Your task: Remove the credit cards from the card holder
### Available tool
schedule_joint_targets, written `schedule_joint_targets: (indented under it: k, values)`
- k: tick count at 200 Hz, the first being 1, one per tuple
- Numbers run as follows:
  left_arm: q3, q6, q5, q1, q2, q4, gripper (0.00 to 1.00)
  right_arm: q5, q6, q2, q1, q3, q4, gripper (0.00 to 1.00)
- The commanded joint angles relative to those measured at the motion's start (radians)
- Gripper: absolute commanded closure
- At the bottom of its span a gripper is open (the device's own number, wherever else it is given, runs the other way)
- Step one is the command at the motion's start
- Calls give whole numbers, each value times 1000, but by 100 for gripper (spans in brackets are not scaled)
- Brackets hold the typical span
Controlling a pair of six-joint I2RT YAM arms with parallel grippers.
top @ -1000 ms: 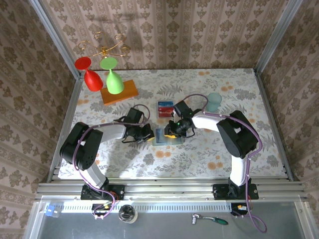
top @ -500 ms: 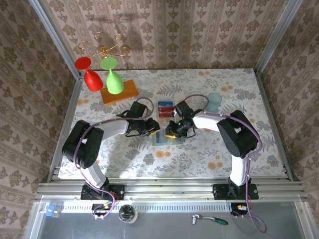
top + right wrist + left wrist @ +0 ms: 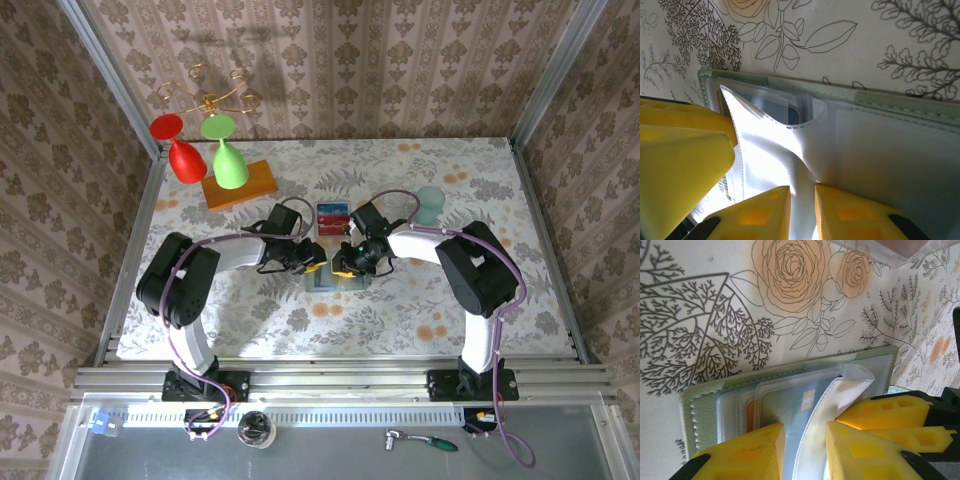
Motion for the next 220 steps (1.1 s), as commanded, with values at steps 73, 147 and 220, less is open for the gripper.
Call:
schedule_joint_targets:
  k: [73,147,220]
  values:
    - [12,-12,47,-20,23,39,79,0,-13,-5,-8,-31,-31,77]
    - [18,-18,48,-26,2,26,80,1,-7,-93,-11,-50,14,74]
    - [77,-13,22,-61,4,-31,79,23,-25,-192,-57,-101,15,73]
